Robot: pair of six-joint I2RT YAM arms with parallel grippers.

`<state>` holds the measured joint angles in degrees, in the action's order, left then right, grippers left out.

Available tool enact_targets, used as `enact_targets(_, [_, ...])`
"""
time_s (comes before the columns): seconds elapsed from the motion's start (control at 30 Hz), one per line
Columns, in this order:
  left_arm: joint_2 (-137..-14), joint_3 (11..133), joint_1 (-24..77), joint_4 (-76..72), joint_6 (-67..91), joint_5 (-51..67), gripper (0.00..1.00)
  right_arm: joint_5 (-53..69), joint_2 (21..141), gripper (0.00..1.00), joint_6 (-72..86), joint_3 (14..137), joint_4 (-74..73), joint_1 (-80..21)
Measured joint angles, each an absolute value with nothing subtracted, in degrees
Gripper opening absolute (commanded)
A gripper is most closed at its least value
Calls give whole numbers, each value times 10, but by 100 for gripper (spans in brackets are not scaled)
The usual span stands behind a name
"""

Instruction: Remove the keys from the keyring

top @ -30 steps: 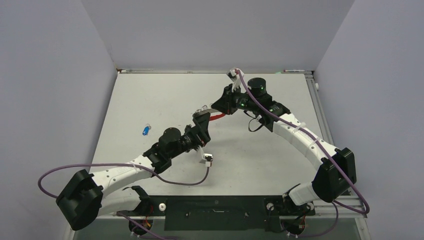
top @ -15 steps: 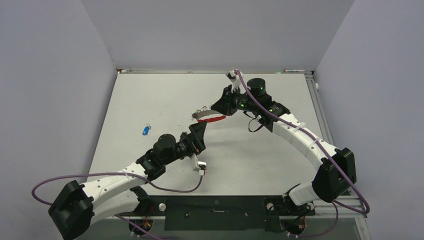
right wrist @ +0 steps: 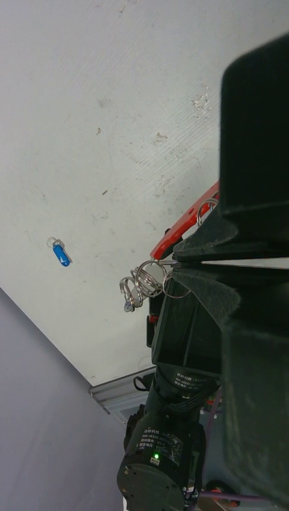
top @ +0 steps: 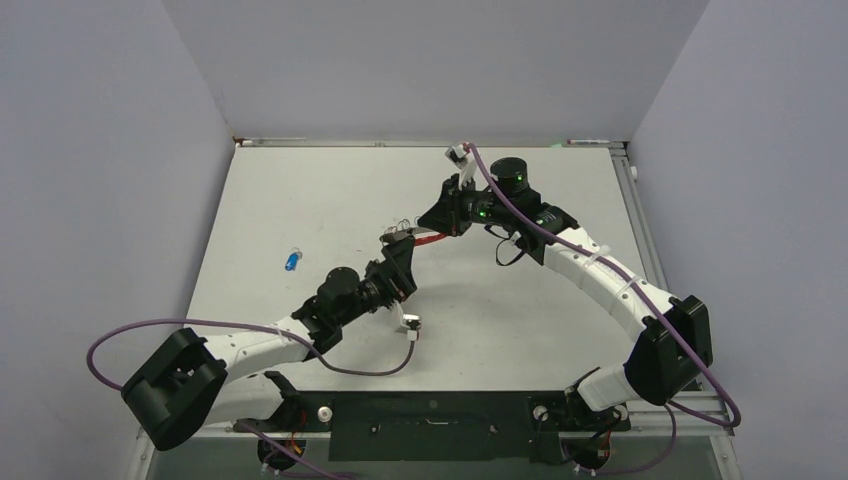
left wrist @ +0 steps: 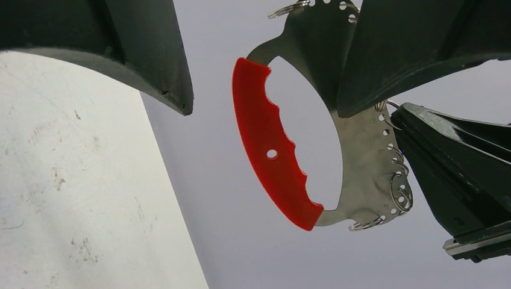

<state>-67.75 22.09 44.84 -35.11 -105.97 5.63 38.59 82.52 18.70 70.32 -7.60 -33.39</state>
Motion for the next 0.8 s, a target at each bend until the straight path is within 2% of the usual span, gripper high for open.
enact_targets(0.17, [-692,215,445,-409,-1054,64,70,392,825,5,181,707,-89,-335])
enact_targets(0.33, [-670,212,443,-407,-1033,80,40,393,825,5,177,713,-91,-334])
enact_targets(0.47, [-638,209,441,-370,-1016,96,23,393,825,5,176,724,-85,-334])
enact_targets(0.7, [-594,209,442,-314,-987,133,3,389,827,5,173,730,-72,-334])
enact_targets(0.8, [-580,211,442,-295,-967,146,0,384,830,5,170,730,-71,-334])
